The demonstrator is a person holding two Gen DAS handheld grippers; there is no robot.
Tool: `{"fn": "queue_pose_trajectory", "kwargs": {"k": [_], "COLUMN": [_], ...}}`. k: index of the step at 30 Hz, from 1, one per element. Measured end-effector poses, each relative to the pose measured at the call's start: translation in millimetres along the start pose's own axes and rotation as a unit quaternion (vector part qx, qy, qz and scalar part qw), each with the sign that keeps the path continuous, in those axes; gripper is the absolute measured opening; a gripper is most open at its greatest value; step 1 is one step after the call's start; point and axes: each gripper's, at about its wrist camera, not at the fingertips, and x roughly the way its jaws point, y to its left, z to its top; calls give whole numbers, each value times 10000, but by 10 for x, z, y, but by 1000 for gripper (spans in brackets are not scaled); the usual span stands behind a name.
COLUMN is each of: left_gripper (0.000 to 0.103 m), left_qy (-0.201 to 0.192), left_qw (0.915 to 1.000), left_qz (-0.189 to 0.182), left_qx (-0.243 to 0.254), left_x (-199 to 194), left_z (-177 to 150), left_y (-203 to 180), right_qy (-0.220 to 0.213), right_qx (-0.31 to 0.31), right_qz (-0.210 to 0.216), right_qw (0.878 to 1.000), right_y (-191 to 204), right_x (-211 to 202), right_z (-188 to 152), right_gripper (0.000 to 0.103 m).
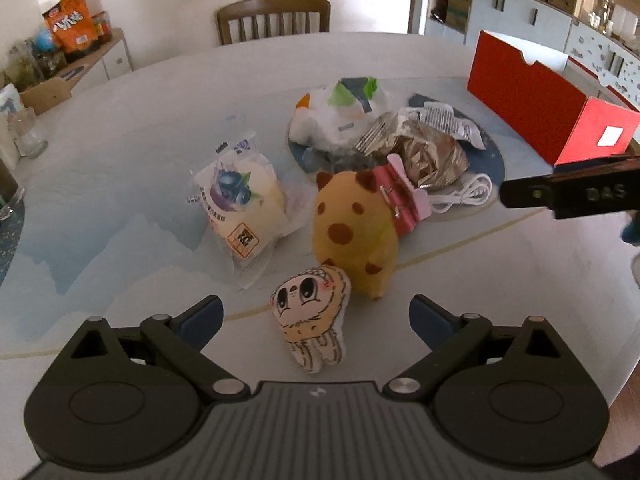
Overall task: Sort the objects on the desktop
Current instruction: 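Grasp the cream plush doll with the left tool while the right tool reaches the white cable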
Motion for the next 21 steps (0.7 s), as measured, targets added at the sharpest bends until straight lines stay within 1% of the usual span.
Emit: {"fn": "queue_pose_trajectory", "kwargs": {"k": [5, 12, 16, 18, 20, 21], "left_gripper": [100, 100, 92, 92, 89, 85], "left_qy": [90, 166, 238, 244, 250, 266], "left_qw": [9998, 9990, 9985, 9985, 9986, 9985], "left_qz": [-155, -311, -397, -406, -418, -430], "left_qx": [111, 280, 294, 256, 223, 210], "left_x": [68, 124, 177, 199, 218, 232], "left_z": [24, 49, 25, 21, 18, 16], "left_y": [80, 126, 147, 175, 199, 210], "right_qy": [152, 240, 332, 357, 419, 455], "right_qx": [-101, -38, -40, -51, -46, -30], "right_qz": [-21, -54, -82, -151, -157, -179], "right_qw": [9998, 9997, 9994, 9992, 9990, 9988], "right_y": [116, 220, 290, 311, 315, 308], "right_x": [231, 447, 551, 583, 609, 628], "right_z": [32, 120, 148, 147, 151, 147], "right_gripper": [92, 92, 93, 94, 94, 94]}}
